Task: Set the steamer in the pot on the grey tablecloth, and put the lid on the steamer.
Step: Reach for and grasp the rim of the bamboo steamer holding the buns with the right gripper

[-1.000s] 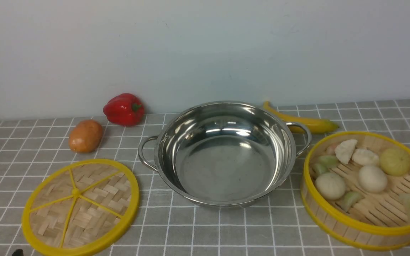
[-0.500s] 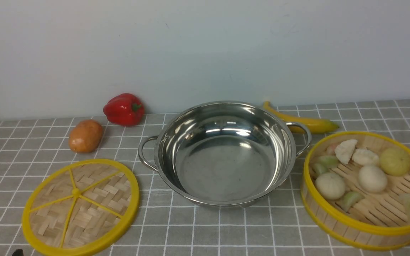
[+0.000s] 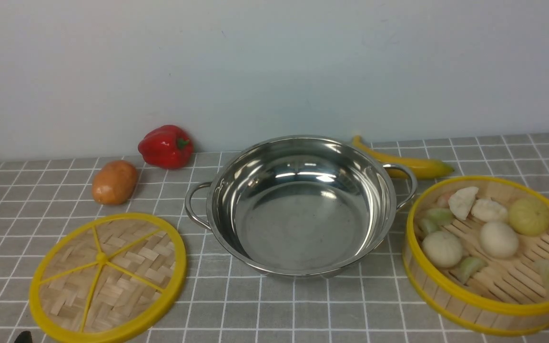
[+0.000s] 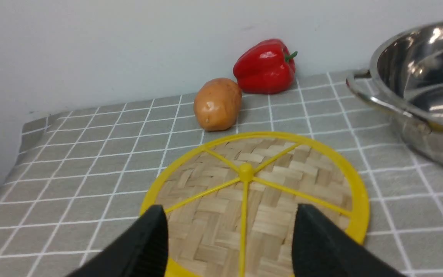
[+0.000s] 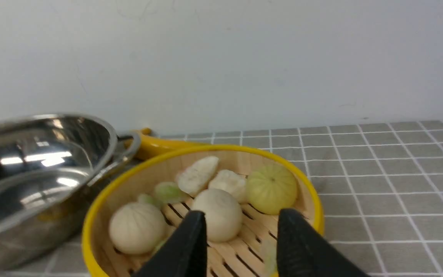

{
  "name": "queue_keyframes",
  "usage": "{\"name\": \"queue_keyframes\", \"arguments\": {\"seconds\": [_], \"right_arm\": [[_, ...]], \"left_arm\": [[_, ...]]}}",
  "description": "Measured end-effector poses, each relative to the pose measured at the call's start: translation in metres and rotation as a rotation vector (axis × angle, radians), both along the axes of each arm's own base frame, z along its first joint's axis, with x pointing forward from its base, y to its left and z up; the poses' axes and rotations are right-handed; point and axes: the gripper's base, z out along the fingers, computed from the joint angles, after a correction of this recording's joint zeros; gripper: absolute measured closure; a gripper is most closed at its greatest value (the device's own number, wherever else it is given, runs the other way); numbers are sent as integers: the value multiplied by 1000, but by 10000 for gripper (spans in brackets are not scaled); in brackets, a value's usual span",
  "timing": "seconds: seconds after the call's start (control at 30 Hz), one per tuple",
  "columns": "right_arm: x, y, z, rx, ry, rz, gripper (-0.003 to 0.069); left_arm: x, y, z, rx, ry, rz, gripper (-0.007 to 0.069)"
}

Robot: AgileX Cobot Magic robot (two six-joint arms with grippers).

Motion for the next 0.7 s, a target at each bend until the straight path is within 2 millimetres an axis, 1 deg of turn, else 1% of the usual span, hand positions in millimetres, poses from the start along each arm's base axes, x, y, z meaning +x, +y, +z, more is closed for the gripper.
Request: {"name": "queue_keyframes", "arguments": {"seconds": [0.07, 0.1, 0.13, 0.2, 0.27, 0.3, 0.37, 0.47, 0.7], "right_arm": [[0, 2, 4, 142, -36, 9, 386], [0, 2, 4, 167, -39, 10, 386], [0, 3, 7, 293, -64, 16, 386], [0, 3, 10, 419, -89, 20, 386], [0, 3, 13, 513, -115, 23, 386], [0, 3, 13, 518, -117, 23, 386], [0, 2, 16, 575, -147, 24, 386], [0, 1, 18, 599, -167, 24, 386], [0, 1, 19, 615, -176, 23, 386]], "left_arm": [[1, -2, 3, -111, -34, 1, 216], [1, -2, 4, -150, -42, 3, 216], [1, -4, 7, -294, -75, 8, 216], [2, -5, 10, -498, -100, 24, 216], [2, -6, 12, -676, -115, 40, 216], [2, -6, 12, -677, -117, 40, 216], [2, -7, 13, -810, -119, 53, 216], [2, -7, 13, -855, -123, 57, 216], [2, -5, 19, -872, -191, 52, 216]]}}
